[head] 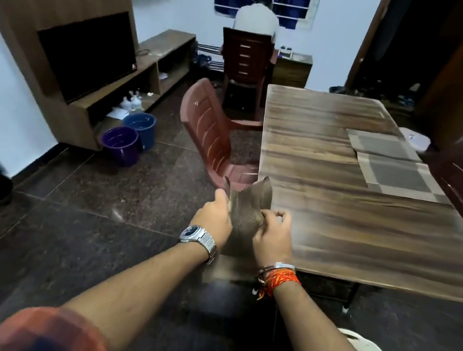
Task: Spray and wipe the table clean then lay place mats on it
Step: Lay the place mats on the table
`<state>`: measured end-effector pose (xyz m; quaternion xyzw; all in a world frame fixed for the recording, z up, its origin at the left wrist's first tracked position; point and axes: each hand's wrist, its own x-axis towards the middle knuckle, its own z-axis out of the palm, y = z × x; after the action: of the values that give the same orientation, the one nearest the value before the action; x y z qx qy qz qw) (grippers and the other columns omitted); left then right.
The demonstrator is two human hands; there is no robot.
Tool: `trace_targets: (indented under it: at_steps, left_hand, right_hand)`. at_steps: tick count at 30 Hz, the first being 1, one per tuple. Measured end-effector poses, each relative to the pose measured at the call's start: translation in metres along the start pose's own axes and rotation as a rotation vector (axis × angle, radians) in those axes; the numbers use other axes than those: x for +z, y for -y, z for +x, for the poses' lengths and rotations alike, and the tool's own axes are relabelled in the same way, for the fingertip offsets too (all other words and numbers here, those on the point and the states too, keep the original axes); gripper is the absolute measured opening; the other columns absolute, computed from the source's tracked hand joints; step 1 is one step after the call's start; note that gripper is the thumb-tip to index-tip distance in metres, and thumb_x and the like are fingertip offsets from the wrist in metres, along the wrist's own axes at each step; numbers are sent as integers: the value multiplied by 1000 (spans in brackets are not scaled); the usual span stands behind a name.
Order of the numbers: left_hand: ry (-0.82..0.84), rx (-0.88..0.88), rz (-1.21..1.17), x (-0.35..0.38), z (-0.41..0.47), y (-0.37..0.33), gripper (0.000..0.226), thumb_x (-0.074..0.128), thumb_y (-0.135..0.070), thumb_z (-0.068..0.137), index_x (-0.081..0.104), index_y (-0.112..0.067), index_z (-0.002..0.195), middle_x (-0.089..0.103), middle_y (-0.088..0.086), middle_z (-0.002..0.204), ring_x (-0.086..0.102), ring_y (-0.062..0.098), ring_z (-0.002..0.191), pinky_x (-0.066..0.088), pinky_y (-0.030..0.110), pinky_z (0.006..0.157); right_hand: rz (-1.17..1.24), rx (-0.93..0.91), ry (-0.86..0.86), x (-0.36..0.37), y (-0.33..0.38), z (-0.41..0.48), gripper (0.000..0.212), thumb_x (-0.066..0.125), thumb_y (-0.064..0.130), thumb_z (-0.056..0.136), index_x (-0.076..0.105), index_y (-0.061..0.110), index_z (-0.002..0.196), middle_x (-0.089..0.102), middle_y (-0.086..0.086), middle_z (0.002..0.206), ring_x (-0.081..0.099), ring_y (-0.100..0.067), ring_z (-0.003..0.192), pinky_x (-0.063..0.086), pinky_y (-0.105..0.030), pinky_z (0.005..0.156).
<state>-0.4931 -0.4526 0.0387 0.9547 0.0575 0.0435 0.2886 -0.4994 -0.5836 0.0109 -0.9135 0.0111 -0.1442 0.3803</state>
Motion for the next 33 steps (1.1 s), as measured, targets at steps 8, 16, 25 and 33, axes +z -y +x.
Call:
trace_targets:
  at_steps: [8,16,25,33]
  left_hand:
    - [58,29,-105,18,127,-1,12,43,-13,96,43,-9,107,65,21,98,62,43,90,44,41,72]
    - [206,275,-115,43,284,16,4,49,-8,89,49,-8,93,45,17,131,50,35,111,43,41,92]
    - [296,228,-130,50,426,3,7,51,-17,90,45,-16,86,52,9,100,53,32,94,43,40,83]
    - [302,-17,-485,89,552,-21,30,47,-4,84,40,-17,58,46,12,89,40,17,64,27,28,55]
  right_hand:
    - [12,98,-183,37,-19,113,19,53,-4,88,68,0,99,52,-21,106,58,-37,87,51,-44,84]
    - [-109,276,-278,83,-20,232,22,54,3,89,67,5,107,62,-17,110,60,-39,99,48,-43,87]
    - [-266,581,-441,109,-22,347,21,55,16,88,66,23,105,63,-3,115,49,-32,112,37,-46,96]
    - [-20,652,-304,123,-78,486,29,43,6,90,54,5,117,62,-26,116,56,-44,109,43,-42,88]
